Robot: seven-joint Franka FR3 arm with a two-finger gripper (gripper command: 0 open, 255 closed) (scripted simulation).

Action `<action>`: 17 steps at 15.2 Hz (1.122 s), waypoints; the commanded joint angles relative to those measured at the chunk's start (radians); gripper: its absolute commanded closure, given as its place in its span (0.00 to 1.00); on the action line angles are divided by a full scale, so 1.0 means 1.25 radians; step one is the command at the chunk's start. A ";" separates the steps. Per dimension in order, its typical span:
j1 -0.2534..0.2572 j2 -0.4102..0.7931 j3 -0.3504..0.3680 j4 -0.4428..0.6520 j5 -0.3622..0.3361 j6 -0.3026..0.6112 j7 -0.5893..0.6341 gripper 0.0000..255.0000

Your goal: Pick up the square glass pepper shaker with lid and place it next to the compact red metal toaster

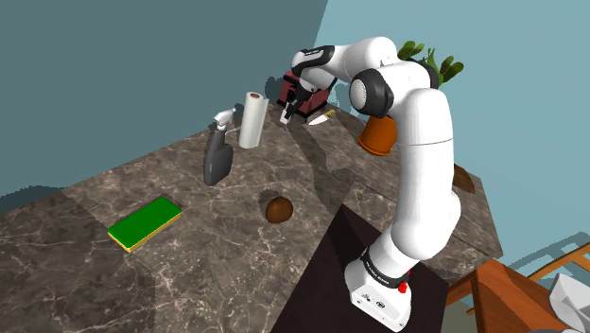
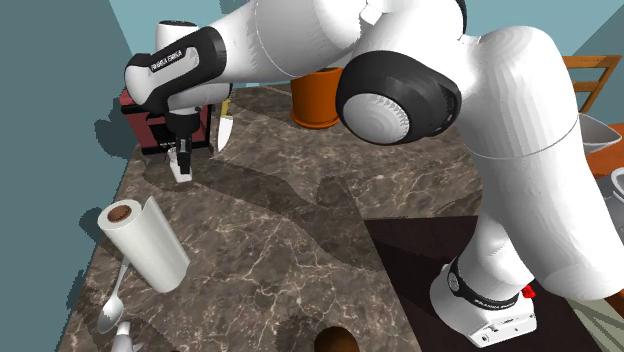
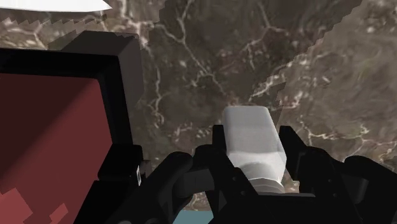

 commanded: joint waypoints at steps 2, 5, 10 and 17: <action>0.000 0.000 0.000 0.000 0.000 0.000 0.000 1.00; 0.000 0.000 0.000 0.000 0.000 0.000 0.000 0.00; 0.004 -0.033 -0.013 -0.001 -0.017 -0.030 0.008 0.00; 0.007 -0.060 -0.024 0.002 -0.033 -0.059 0.016 0.00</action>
